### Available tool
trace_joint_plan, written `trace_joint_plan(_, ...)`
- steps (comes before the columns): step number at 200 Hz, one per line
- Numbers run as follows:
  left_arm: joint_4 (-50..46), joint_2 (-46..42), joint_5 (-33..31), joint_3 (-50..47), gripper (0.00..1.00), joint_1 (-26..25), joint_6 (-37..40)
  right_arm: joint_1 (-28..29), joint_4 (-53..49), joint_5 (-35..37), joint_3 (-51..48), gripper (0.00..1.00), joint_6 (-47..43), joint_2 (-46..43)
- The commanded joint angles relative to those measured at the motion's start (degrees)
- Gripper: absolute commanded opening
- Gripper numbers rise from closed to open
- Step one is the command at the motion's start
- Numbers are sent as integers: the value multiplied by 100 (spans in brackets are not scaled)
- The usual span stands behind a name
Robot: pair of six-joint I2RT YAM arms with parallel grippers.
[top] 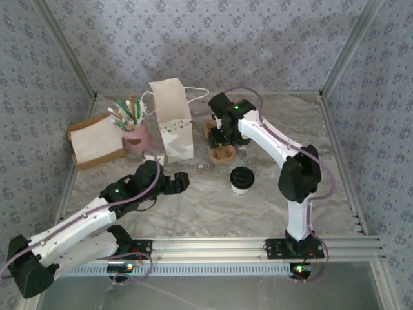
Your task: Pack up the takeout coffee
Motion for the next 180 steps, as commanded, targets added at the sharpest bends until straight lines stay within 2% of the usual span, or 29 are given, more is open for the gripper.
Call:
trace_joint_plan(1, 683, 336, 353, 48, 92, 56, 64, -98, -128, 59, 466, 59, -148, 389)
trace_joint_plan(49, 1280, 1169, 675, 279, 74, 63, 157, -273, -219, 109, 1072, 55, -241, 1044)
trace_joint_plan(62, 1367, 1291, 679, 304, 72, 61, 190, -294, -247, 138, 1235, 55, -283, 1198)
trace_joint_plan(118, 1912, 1527, 714, 332, 72, 65, 283, -379, -382, 147, 1714, 55, -410, 1669)
trace_joint_plan(180, 2143, 1753, 671, 568, 75, 61, 400, -447, -315, 12, 1766, 55, -460, 1832)
